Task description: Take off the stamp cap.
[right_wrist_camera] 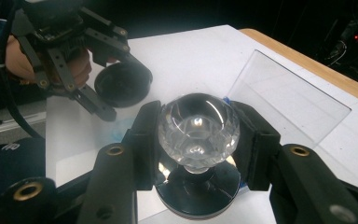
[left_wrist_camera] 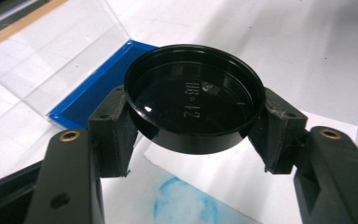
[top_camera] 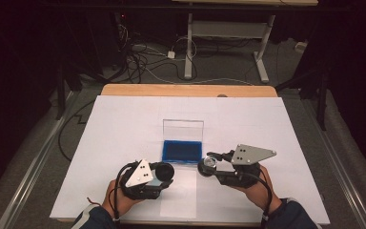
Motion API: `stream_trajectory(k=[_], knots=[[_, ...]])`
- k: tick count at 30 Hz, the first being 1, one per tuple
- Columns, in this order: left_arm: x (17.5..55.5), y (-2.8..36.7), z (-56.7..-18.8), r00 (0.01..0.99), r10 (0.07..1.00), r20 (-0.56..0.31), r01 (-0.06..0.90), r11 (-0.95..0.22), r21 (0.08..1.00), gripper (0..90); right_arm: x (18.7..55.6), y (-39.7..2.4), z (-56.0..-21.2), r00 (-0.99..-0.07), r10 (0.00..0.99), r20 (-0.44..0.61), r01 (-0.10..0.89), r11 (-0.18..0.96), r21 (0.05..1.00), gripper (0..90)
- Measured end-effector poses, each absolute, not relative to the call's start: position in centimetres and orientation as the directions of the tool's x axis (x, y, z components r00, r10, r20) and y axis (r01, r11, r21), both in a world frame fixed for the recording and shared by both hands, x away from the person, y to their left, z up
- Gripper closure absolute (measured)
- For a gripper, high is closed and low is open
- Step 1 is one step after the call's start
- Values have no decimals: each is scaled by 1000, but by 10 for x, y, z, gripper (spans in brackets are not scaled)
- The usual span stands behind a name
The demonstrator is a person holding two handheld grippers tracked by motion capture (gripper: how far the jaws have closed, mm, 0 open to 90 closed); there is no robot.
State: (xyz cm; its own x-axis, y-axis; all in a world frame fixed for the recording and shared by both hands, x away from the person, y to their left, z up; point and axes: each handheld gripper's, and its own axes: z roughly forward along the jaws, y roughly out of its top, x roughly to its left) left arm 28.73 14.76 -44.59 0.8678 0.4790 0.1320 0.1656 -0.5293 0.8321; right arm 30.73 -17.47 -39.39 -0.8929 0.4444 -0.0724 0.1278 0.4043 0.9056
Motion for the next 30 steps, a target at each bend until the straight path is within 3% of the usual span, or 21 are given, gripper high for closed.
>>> stream_trajectory(k=[30], knots=[[281, 208, -449, 797, 592, 123, 217, -470, 855, 368, 309, -181, -394, -882, 463, -90, 128, 419, 899, 570]])
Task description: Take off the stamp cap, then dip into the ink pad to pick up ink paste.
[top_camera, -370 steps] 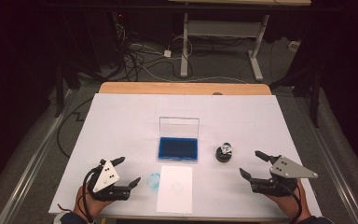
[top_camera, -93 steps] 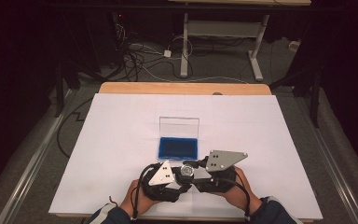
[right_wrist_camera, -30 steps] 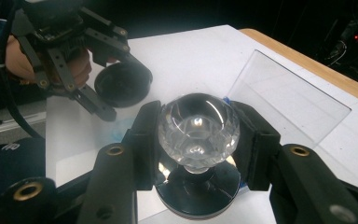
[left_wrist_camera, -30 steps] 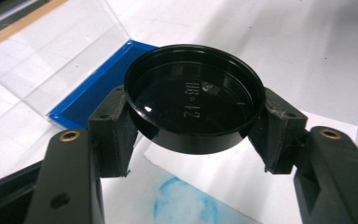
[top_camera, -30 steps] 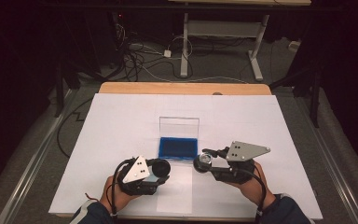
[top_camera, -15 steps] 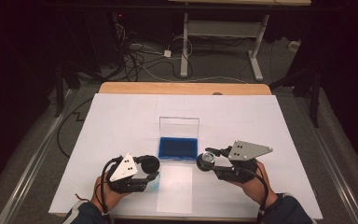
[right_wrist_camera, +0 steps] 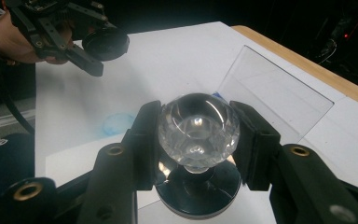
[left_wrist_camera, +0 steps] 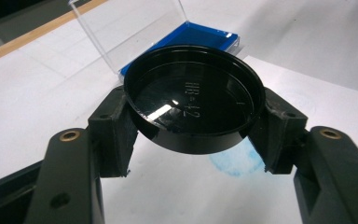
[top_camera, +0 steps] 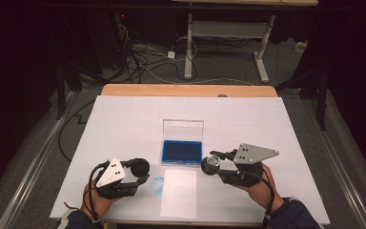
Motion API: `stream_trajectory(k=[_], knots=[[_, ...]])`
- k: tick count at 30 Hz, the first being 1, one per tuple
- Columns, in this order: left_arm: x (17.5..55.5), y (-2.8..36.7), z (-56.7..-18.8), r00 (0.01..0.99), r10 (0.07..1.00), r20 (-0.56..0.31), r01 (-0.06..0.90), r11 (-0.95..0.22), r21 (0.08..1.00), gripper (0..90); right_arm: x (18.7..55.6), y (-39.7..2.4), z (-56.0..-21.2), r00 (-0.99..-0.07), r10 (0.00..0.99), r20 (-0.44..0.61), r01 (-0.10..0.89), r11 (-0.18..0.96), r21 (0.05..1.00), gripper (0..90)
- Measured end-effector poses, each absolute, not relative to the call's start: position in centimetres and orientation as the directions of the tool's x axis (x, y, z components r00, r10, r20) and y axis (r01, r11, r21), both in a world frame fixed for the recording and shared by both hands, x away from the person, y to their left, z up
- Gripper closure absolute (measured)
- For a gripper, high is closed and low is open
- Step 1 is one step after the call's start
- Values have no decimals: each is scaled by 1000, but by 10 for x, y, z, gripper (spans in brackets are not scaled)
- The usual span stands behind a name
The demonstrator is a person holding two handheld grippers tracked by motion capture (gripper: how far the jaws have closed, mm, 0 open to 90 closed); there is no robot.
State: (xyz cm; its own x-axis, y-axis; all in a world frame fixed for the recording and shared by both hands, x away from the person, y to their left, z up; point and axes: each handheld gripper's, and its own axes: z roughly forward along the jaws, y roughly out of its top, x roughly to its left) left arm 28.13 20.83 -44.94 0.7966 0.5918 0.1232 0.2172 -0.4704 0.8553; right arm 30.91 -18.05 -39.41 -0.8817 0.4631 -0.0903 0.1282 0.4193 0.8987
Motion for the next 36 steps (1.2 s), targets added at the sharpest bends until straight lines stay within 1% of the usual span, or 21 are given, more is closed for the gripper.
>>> stream_trajectory(k=[11, 14, 36], knots=[[269, 232, -457, 763, 636, 111, 247, -446, 860, 369, 314, -179, -395, -883, 462, -84, 133, 418, 899, 570], [267, 233, -459, 758, 641, 122, 247, -454, 856, 369, 314, -178, -395, -886, 457, -81, 135, 421, 897, 570], [269, 230, -463, 771, 628, 107, 250, -454, 855, 369, 318, -176, -398, -885, 458, -80, 143, 432, 890, 570]])
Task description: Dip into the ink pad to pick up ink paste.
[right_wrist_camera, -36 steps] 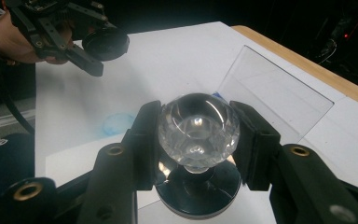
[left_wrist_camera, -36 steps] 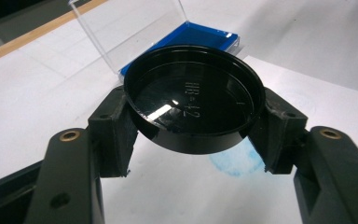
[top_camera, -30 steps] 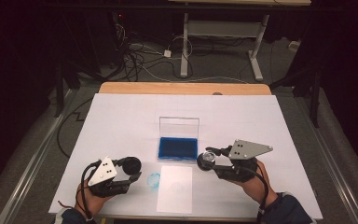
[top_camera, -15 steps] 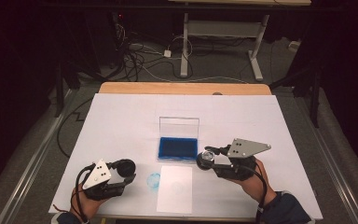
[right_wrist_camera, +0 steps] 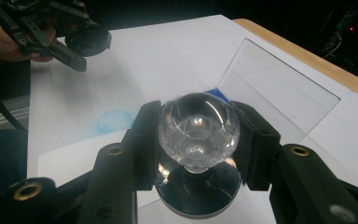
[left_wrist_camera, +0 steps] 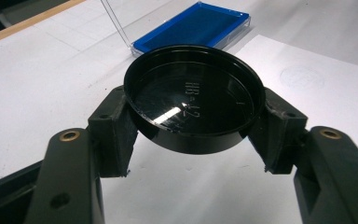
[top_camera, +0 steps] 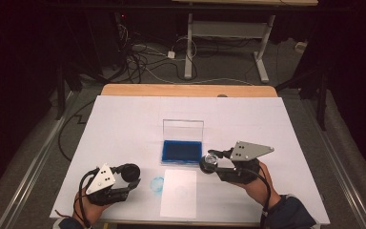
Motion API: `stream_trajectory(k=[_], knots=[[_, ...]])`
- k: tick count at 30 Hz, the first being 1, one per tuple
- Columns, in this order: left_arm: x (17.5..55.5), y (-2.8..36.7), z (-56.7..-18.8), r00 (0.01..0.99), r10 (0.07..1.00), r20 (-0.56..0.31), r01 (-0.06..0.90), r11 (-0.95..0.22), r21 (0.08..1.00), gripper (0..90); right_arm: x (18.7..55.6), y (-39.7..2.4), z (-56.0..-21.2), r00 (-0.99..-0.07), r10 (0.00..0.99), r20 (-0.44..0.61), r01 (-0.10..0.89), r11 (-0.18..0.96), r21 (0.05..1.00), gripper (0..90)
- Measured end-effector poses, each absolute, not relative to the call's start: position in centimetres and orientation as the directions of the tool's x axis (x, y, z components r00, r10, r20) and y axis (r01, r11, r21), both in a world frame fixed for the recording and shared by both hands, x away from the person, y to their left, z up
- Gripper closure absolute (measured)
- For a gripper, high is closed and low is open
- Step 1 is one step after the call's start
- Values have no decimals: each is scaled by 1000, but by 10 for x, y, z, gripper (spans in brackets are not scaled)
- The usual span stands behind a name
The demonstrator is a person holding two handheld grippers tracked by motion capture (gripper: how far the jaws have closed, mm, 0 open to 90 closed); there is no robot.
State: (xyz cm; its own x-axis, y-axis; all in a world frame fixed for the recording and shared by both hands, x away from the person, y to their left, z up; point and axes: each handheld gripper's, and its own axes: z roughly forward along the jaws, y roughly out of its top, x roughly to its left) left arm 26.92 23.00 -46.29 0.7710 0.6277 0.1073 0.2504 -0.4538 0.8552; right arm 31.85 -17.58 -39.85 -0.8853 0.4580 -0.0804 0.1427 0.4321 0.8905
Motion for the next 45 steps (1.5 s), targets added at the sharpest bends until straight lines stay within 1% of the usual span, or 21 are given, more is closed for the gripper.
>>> stream_trajectory(k=[15, 26, 31, 35, 36, 45], knots=[[268, 229, -462, 767, 632, 106, 254, -451, 856, 368, 327, -166, -398, -884, 460, -84, 145, 441, 886, 570], [269, 229, -463, 765, 635, 107, 257, -454, 853, 369, 355, -156, -396, -866, 492, -87, 165, 446, 880, 570], [270, 230, -464, 767, 633, 102, 262, -455, 851, 368, 376, -143, -406, -862, 501, -76, 192, 460, 867, 570], [269, 229, -465, 766, 634, 106, 263, -460, 848, 368, 385, -136, -413, -866, 498, -57, 210, 465, 860, 570], [269, 230, -465, 766, 634, 104, 266, -460, 847, 368, 390, -131, -417, -863, 501, -64, 216, 480, 850, 570], [268, 229, -466, 767, 632, 109, 265, -467, 844, 368, 403, -111, -428, -867, 492, -77, 216, 512, 831, 570]])
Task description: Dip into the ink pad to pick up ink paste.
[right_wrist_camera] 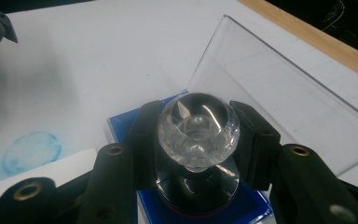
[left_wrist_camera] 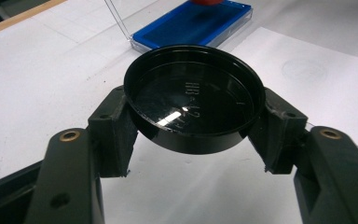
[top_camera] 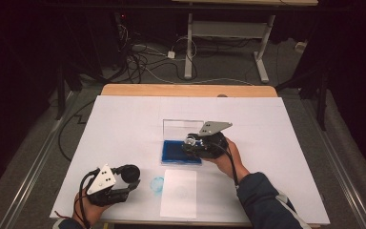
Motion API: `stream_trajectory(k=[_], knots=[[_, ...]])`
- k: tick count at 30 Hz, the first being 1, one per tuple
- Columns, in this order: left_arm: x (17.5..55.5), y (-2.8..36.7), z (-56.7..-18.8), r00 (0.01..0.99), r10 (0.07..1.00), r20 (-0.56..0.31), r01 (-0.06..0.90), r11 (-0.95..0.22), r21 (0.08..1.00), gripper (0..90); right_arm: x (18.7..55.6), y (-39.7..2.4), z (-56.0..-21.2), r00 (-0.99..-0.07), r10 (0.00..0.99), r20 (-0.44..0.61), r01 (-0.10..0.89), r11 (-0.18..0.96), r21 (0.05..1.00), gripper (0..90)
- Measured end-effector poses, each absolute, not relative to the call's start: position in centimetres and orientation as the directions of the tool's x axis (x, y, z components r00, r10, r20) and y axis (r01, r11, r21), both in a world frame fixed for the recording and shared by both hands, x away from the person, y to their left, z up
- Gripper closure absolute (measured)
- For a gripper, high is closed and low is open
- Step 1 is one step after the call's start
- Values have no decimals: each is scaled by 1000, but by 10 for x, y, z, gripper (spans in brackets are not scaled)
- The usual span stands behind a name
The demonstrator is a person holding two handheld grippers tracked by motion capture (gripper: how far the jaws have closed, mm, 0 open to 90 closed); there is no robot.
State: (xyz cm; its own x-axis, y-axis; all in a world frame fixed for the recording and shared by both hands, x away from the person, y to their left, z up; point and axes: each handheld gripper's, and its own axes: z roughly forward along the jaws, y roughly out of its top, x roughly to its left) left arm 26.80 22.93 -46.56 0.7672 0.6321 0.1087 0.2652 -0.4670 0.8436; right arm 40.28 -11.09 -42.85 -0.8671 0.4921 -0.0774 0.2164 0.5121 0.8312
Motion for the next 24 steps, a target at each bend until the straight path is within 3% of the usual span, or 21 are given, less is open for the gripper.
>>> stream_trajectory(k=[24], knots=[[266, 224, -465, 781, 612, 122, 250, -487, 837, 368, 414, -104, -451, -850, 526, -18, 280, 483, 830, 571]])
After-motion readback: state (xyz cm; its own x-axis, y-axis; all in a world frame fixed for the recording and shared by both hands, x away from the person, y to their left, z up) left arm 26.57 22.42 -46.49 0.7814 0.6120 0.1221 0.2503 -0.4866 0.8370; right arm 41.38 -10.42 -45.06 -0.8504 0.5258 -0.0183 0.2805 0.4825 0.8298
